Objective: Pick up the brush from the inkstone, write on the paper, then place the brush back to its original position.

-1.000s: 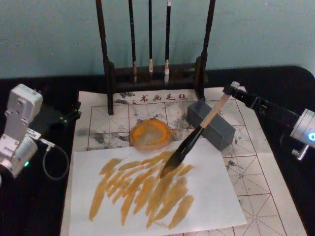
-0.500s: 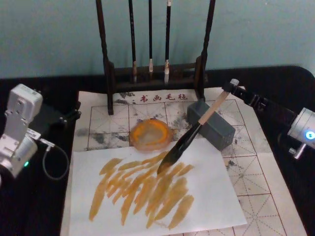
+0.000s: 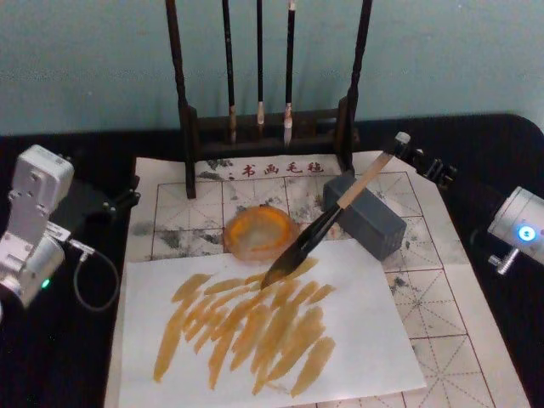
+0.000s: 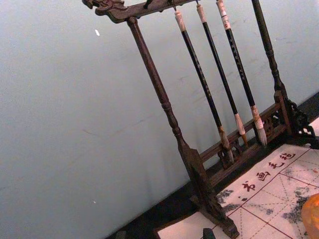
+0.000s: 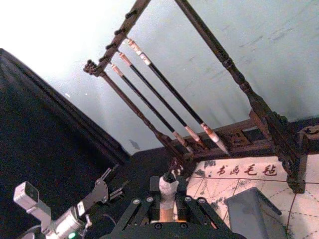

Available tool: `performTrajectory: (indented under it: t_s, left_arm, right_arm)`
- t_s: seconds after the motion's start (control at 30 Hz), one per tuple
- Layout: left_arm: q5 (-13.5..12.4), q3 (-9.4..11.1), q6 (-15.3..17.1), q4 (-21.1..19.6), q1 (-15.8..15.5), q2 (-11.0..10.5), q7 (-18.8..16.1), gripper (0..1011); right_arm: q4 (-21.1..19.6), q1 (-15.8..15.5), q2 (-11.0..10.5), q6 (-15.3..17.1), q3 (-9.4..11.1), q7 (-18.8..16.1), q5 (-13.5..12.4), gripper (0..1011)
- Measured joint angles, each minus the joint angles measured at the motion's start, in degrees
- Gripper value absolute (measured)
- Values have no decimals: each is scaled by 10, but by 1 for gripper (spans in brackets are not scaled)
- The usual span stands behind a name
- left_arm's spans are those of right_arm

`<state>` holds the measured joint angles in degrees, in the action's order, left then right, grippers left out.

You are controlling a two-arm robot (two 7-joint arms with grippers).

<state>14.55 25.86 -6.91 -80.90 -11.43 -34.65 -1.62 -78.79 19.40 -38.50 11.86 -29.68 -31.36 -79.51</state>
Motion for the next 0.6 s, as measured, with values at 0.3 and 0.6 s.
performTrajectory:
  t_s: [0.3, 0.6]
  left_arm:
    - [0, 0, 0, 0, 0, 0, 0, 1001]
    - [0, 0, 0, 0, 0, 0, 0, 1001]
  right_arm:
    - [-8, -10, 23, -19, 10, 50, -15, 200]
    - [-16, -20, 49, -44, 16, 107, -22, 200]
